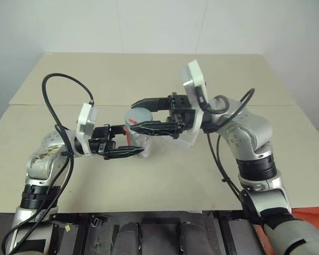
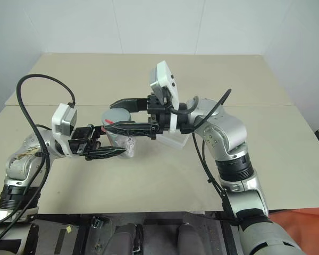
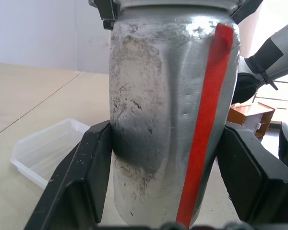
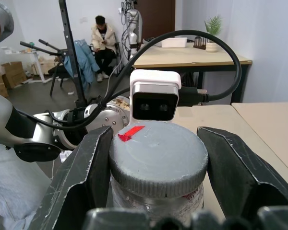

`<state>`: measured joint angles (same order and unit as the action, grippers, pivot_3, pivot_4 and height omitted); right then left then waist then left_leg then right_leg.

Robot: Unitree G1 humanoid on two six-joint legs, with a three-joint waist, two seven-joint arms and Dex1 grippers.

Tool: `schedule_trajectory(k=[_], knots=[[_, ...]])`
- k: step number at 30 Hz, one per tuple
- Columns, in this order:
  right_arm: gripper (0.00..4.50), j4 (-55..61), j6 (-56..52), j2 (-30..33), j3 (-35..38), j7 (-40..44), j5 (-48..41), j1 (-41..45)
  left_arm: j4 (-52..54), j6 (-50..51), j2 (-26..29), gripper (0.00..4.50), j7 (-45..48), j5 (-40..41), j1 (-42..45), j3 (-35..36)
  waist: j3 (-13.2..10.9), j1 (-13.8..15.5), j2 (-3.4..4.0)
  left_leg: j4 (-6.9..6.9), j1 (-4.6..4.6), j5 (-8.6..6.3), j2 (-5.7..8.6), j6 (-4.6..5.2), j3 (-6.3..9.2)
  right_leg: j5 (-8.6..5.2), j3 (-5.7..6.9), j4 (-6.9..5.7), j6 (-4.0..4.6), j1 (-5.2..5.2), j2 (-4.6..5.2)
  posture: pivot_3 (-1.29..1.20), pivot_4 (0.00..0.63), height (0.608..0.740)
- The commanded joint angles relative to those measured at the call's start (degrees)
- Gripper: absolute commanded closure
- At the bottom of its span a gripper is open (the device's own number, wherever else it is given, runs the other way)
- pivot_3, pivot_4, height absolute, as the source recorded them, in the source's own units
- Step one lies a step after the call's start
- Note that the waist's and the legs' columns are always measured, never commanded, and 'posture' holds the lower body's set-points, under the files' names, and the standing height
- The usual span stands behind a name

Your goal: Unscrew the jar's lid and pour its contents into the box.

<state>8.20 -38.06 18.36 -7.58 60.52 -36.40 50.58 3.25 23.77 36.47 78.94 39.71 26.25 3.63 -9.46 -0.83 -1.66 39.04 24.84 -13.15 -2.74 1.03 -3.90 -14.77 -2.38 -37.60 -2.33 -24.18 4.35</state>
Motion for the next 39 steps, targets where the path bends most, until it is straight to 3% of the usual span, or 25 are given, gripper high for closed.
schedule_trajectory(k=[1, 10, 20, 26, 39], knots=[[1.74, -0.2, 8.0, 0.4, 5.7, -1.0, 0.8, 2.0, 3.1, 0.1, 0.7, 1.55, 2.7, -1.1, -2.5, -3.5, 0.0, 0.0, 0.00, 0.00, 0.00, 0.00, 0.00, 0.00, 0.00, 0.00, 0.00, 0.00, 0.00, 0.00, 0.00, 0.00, 0.150, 0.740], [1.74, -3.9, 15.1, -1.4, 5.5, 0.7, 2.3, 1.4, 4.2, -0.4, 1.9, 1.55, 4.1, -1.7, -3.5, -4.5, 0.0, -0.1, 0.00, 0.00, 0.00, 0.00, 0.00, 0.00, -0.01, 0.00, 0.00, -0.01, 0.00, 0.00, 0.00, 0.00, 0.150, 0.740], [1.74, -6.9, 13.8, 0.9, 6.6, 7.0, -0.5, 3.6, 5.1, -0.4, 2.8, 1.55, 4.8, -1.2, -4.6, -5.2, 0.0, 0.1, 0.00, 0.01, -0.01, 0.01, 0.00, -0.01, -0.03, 0.00, 0.01, 0.00, 0.00, 0.01, 0.00, 0.00, 0.150, 0.740], [1.74, -7.0, 6.6, 6.0, 5.7, 14.0, -4.8, 4.4, 5.4, -1.4, 4.1, 1.55, 5.6, -2.0, -5.1, -6.0, 0.0, 0.1, 0.05, -0.01, -0.01, 0.00, 0.02, -0.01, -0.09, 0.00, -0.02, 0.03, 0.00, 0.01, 0.04, 0.00, 0.150, 0.740], [1.74, -5.6, 6.8, 6.4, 7.9, 9.5, -4.3, 3.7, 4.7, -3.3, 2.4, 1.55, 1.8, -2.4, -5.5, -3.0, 0.0, 0.0, 0.04, -0.01, -0.17, 0.02, -0.06, -0.03, -0.11, -0.04, -0.04, 0.04, 0.06, 0.02, -0.02, 0.00, 0.150, 0.740]])
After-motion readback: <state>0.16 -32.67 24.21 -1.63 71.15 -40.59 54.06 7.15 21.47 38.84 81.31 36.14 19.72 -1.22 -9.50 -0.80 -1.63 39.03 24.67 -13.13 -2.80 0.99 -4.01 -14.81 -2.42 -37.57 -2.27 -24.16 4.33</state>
